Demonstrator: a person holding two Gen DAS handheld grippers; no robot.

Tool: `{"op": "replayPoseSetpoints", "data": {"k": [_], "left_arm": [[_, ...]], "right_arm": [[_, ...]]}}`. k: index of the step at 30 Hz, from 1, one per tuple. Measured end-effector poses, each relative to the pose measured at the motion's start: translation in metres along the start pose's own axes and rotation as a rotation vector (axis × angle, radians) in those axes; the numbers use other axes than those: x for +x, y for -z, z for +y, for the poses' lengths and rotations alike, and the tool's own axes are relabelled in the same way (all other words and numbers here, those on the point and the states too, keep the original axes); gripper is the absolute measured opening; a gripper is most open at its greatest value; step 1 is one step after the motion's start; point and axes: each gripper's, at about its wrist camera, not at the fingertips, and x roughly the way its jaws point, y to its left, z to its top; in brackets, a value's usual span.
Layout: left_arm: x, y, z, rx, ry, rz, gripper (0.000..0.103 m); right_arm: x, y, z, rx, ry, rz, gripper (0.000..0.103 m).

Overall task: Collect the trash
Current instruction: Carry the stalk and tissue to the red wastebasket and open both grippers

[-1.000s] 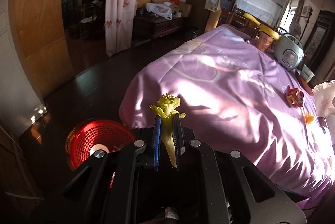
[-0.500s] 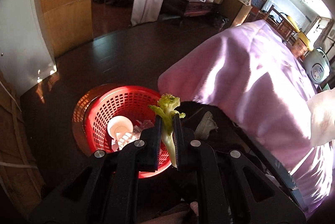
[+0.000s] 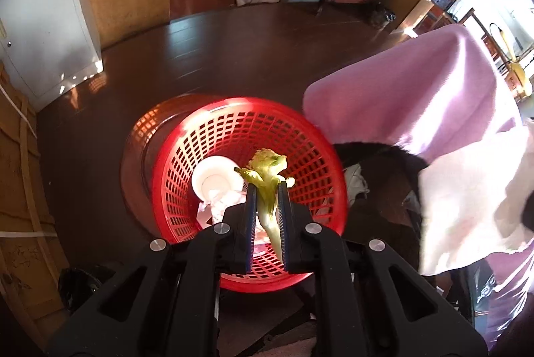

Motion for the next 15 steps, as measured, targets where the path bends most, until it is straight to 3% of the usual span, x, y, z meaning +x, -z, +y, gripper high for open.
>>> {"op": "replayPoseSetpoints", "data": {"k": [1, 3, 5, 11, 13, 15], "left_arm": [[0.003, 0.001, 0.002, -0.003, 0.001, 0.007, 0.023], [0.005, 0.001, 0.006, -0.016, 0.001, 0.008, 0.044], [0.003, 0.0, 0.01, -0.027, -0.012, -0.008, 0.052], [0.004, -0.002, 0.023, -0.067, 0.0, -0.02, 0.066], [0.006, -0.003, 0.025, -0.071, -0.009, -0.02, 0.067], [0.005, -0.003, 0.025, -0.073, -0.012, -0.017, 0.068]], "right_arm": [[0.008, -0.002, 0.001, 0.0, 0.0, 0.017, 0.012], [0.022, -0.003, 0.001, 0.0, 0.0, 0.044, 0.012], [0.032, -0.004, 0.001, 0.001, 0.0, 0.064, 0.012], [0.058, -0.008, 0.005, -0.003, 0.0, 0.109, 0.013], [0.068, -0.011, 0.009, -0.014, -0.012, 0.133, 0.016], [0.074, -0.014, 0.01, -0.013, -0.018, 0.141, 0.027]]}}
